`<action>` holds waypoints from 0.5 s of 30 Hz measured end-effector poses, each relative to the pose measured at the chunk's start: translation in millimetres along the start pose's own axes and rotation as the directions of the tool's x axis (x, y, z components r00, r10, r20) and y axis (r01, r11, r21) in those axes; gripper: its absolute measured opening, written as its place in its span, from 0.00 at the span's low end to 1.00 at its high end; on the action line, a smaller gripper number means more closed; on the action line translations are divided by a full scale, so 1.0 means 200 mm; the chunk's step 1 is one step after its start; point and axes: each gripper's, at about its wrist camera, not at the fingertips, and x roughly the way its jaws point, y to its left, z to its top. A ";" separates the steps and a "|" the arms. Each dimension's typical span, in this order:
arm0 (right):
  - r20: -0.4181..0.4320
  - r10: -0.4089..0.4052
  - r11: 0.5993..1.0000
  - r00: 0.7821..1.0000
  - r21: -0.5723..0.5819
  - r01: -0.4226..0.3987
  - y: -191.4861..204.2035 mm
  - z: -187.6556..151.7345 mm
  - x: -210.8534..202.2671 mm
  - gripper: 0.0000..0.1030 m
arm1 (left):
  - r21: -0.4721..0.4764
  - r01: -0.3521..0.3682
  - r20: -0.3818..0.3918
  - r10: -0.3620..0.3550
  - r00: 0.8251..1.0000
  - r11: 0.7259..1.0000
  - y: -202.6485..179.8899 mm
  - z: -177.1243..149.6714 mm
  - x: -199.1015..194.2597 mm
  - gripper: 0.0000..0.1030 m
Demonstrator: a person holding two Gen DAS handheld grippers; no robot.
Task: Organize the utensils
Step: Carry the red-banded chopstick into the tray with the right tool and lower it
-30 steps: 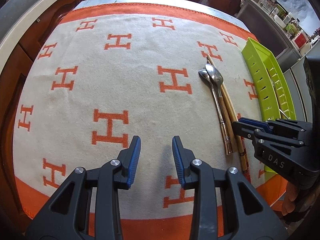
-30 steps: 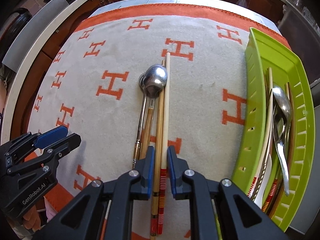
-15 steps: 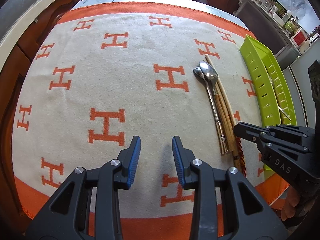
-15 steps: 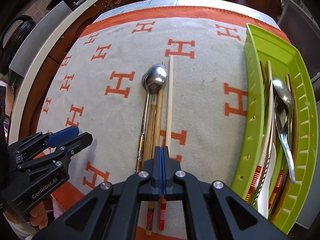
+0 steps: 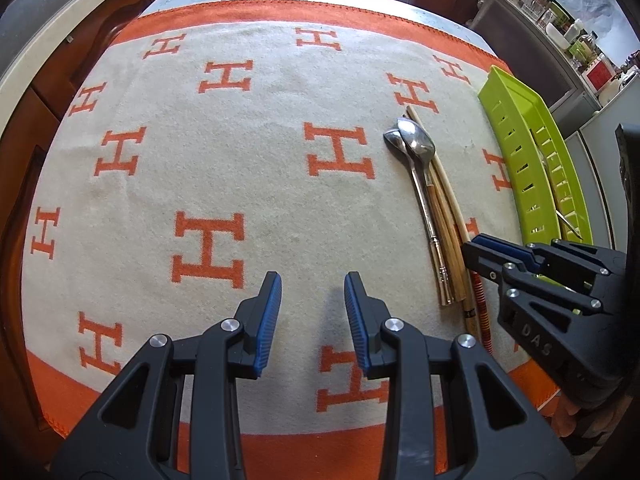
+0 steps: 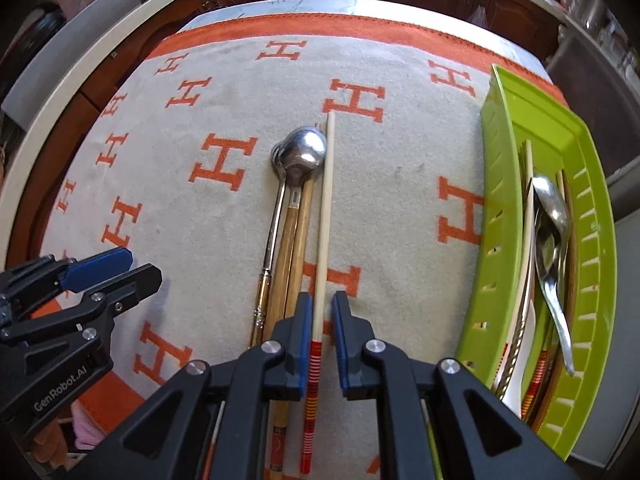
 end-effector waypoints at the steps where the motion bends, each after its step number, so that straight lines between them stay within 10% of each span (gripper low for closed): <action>1: 0.007 -0.017 1.000 1.000 -0.019 0.017 0.02 0.00 0.00 0.11 | 0.002 0.001 -0.001 -0.001 1.000 1.000 0.00 0.00 0.00 0.28; 15: 0.087 0.119 0.980 0.989 0.148 -0.131 -0.16 -0.04 -0.14 0.05 | 0.020 0.082 -0.035 -0.081 0.996 0.996 -0.09 -0.02 -0.06 0.28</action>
